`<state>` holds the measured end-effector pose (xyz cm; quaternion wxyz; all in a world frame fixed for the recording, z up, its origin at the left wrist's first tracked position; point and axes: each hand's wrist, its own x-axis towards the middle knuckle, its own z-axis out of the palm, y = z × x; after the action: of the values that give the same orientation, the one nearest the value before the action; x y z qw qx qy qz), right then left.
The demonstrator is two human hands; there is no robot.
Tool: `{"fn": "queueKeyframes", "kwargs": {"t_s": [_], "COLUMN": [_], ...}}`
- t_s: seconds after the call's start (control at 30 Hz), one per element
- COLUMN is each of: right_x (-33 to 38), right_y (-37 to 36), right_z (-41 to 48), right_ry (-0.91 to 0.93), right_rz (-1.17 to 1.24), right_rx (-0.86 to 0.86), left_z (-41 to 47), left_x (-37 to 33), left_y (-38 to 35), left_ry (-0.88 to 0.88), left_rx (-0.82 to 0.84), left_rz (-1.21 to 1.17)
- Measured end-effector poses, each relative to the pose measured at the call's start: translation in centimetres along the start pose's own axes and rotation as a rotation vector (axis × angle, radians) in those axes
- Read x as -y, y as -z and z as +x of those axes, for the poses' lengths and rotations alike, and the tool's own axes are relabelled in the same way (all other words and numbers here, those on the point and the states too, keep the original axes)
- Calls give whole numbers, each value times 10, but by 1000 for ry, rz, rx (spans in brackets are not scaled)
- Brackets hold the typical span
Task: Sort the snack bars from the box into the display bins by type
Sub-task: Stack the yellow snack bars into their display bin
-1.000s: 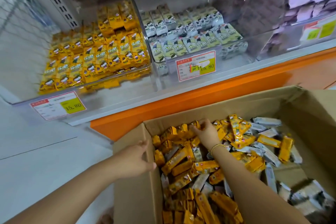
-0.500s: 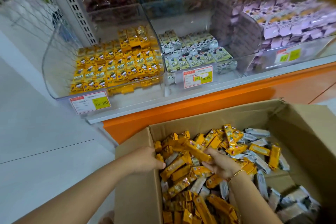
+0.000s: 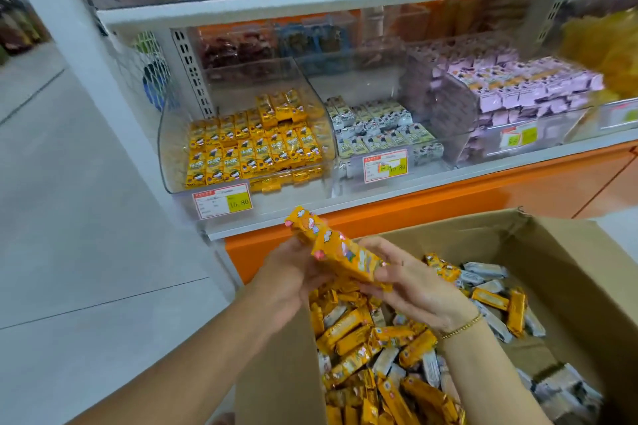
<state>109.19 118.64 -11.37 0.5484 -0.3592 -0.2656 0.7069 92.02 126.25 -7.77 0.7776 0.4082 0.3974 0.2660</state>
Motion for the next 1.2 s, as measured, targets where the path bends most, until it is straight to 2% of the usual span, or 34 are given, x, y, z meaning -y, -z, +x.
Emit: {"fn": "queueKeyframes", "kwargs": {"t_s": [0.07,0.17,0.33,0.37,0.5,0.63,0.7,0.83,0.9,1.0,1.07,1.13,1.17,1.2], "right_x": [8,15,19,21,22,22,25,37,46,56,65,75,80,85], "right_y": [-18,-34,-57,-65,-87,-99,-106,-121,-128,-137,-142,-141,-141,-141], "right_z": [-4,-4,5,8,30,51,58,68,76,94,117,152,171,191], "right_ry": [78,157,335,365,454,567,615,718,717,717,660,568,515,471], "right_rz": [-121,-136,217,192,-217,-606,-835,-1385,-1488,-1521,-1539,-1557,-1553,-1550], "right_rx": [-26,-83,-286,-333,-433,-456,-407,-390,-386,-395,-438,-520,-560,-585], "left_z": [-7,-12,-14,-14,-16,-11,-8,0,3,5,4,5,3,0], "left_x": [-11,-25,-36,-39,-57,-78,-85,-98,-106,-118,-121,-117,-115,-112], "left_y": [-3,4,21,22,19,29,34,43,45,48,56,75,84,92], "left_ry": [-71,-132,-210,-207,-223,-290,-328,-329,-347,-382,-396,-477,-492,-488], "left_rx": [0,-31,-62,-42,81,1,-28,-60,-75,-106,-201,-462,-561,-604], "left_rz": [-76,-159,-64,-59,-100,-105,-70,-124,-136,-157,-2,586,926,1154]}}
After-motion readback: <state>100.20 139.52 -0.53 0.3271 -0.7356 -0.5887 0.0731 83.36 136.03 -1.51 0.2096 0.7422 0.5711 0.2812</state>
